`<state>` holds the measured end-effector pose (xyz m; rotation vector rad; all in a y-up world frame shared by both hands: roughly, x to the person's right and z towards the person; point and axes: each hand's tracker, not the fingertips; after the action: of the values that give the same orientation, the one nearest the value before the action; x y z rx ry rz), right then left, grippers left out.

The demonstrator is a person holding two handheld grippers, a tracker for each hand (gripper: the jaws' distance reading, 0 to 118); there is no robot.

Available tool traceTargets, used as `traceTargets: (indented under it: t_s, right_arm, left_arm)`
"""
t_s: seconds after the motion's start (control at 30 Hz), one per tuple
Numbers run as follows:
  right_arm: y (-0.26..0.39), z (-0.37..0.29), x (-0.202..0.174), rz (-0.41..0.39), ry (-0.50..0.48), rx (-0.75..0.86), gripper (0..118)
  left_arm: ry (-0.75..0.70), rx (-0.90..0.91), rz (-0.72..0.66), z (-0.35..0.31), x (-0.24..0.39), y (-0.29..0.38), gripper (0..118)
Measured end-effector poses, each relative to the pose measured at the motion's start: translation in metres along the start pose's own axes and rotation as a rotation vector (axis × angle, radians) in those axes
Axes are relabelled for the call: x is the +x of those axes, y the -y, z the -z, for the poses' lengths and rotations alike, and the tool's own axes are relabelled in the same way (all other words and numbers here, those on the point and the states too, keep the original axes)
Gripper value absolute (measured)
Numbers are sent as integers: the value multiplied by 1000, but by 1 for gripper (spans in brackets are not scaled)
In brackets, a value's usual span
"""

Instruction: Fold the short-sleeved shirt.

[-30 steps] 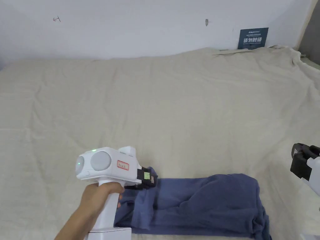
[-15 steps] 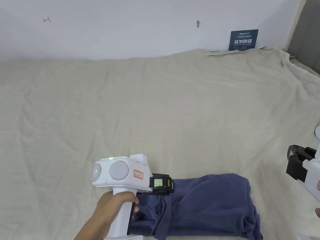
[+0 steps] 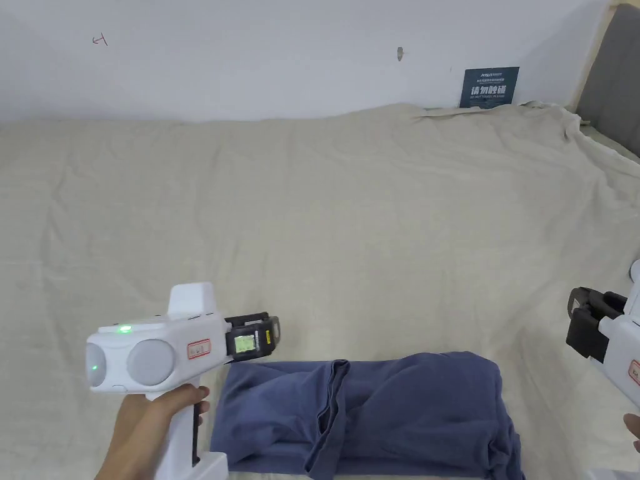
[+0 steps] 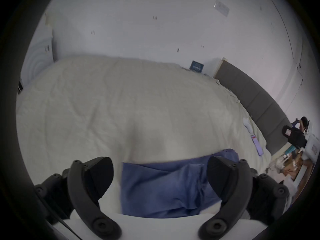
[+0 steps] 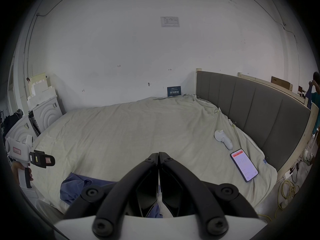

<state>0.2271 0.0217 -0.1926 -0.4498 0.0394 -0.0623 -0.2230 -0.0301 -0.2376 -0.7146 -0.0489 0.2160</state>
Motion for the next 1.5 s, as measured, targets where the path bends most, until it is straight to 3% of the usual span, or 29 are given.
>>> traceTargets:
  t_s: [0.03,0.13,0.17,0.23,0.47,0.8,1.27,1.5]
  right_arm:
    - [-1,0,0,-1,0,1,0]
    - [-2,-1,-1,-3,0,3,0]
    - [-2,-1,-1,-3,0,4,0]
    - [-1,-1,0,0,3,4,0]
    - [2,-4,6,7,13,-5,0]
    - [8,-8,22,26,36,-20,0]
    - [9,-12,34,36,64,-22,0]
    - [9,-15,35,37,69,-19,0]
  left_arm:
    - [-28,21,14,-3,-2,2,99]
    - [-41,39,40,-3,-8,13,32]
    - [-33,35,40,-1,-9,17,15]
    - [1,30,31,4,-11,26,0]
    - [-38,-49,42,37,2,66,0]
    - [22,-186,98,83,55,114,0]
    - [132,-202,169,90,129,133,0]
    - [151,-199,129,81,121,120,0]
